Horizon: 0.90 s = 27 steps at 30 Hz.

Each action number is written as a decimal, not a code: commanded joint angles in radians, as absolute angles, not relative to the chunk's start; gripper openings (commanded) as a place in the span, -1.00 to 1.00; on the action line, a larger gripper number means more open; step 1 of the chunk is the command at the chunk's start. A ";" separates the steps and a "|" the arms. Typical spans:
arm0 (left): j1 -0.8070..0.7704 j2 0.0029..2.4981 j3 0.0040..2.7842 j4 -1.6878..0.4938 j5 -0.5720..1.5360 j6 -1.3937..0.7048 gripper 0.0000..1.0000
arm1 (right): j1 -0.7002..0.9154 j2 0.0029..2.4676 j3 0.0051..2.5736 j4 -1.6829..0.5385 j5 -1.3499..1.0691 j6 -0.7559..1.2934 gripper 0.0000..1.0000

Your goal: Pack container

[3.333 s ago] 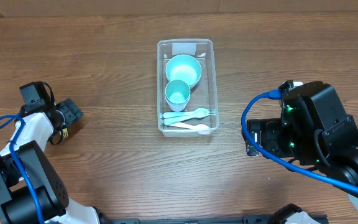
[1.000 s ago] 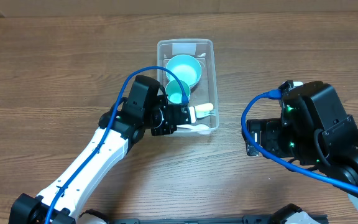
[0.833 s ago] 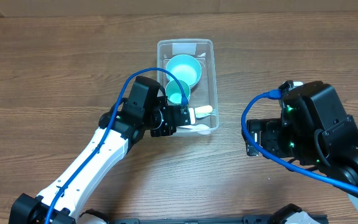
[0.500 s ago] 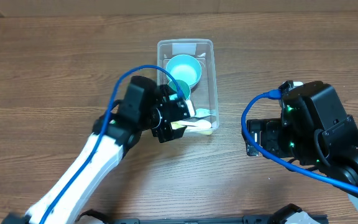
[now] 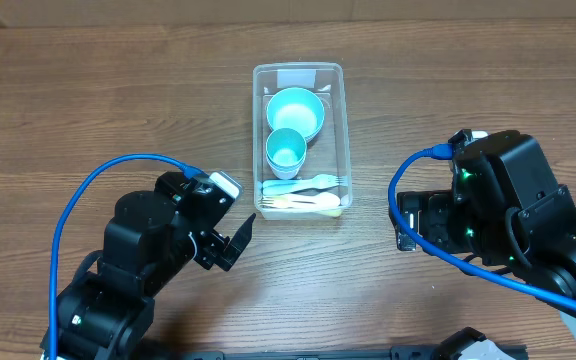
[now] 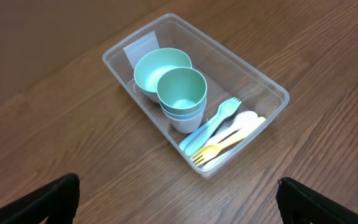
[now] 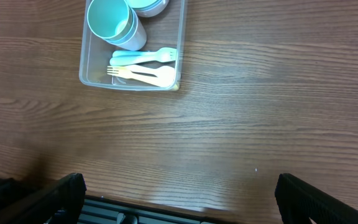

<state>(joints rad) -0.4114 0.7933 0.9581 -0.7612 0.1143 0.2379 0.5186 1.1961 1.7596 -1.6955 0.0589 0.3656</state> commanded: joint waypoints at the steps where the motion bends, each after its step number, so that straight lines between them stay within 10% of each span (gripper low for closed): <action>1: -0.407 0.804 0.966 -0.774 0.104 0.221 1.00 | 0.522 1.192 1.761 -1.693 0.066 0.367 1.00; 13: -0.280 0.623 0.923 -0.807 0.068 0.122 1.00 | 0.522 1.192 1.761 -1.693 0.066 0.367 1.00; 27: -0.195 0.149 0.237 -0.336 0.051 -0.094 1.00 | 0.522 1.192 1.761 -1.693 0.066 0.367 1.00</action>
<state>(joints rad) -0.2020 0.2008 0.2676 -0.3439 0.0696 -0.0658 0.5186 1.1961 1.7592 -1.6958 0.0593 0.3656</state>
